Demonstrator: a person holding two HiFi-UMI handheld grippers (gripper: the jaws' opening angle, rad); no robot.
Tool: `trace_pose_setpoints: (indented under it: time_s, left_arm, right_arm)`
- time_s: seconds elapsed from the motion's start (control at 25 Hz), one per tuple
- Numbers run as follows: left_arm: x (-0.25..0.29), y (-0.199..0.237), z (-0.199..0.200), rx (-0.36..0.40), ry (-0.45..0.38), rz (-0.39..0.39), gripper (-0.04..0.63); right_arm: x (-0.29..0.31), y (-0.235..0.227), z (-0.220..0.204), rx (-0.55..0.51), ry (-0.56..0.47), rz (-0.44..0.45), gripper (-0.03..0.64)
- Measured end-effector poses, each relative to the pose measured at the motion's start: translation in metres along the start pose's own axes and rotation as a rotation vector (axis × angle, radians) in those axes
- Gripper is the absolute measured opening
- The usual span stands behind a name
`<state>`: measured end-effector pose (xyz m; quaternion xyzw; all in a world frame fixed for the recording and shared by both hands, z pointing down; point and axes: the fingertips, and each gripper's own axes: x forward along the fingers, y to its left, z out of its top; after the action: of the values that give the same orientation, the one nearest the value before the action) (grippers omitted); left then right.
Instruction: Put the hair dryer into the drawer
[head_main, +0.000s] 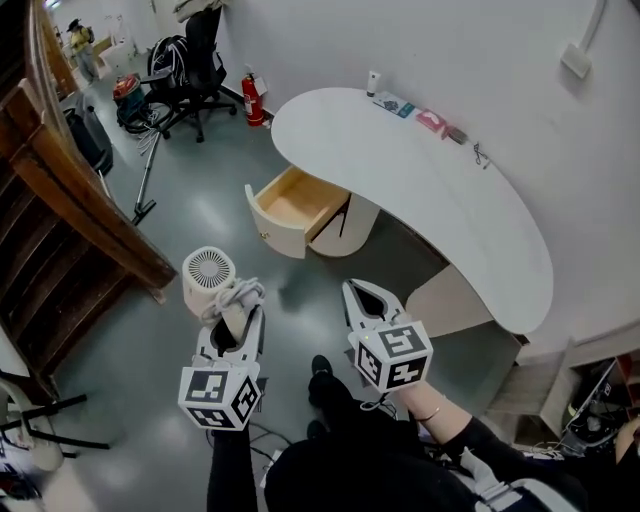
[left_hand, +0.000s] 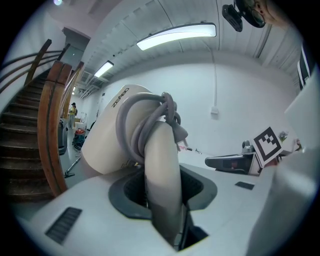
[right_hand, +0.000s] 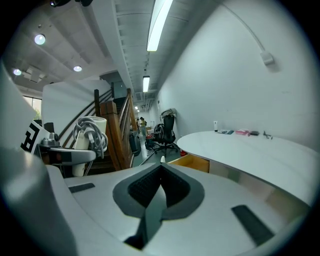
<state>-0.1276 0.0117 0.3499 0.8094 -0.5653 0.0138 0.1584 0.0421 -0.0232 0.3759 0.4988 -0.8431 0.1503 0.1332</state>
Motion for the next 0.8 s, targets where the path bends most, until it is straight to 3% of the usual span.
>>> trace_pose_setpoints:
  time_s: [0.8]
  left_arm:
    - [0.147,0.032,0.01,-0.025,0.092,0.008,0.137]
  right_arm:
    - [0.098,-0.09,0.024,0.038,0.068,-0.014,0.002]
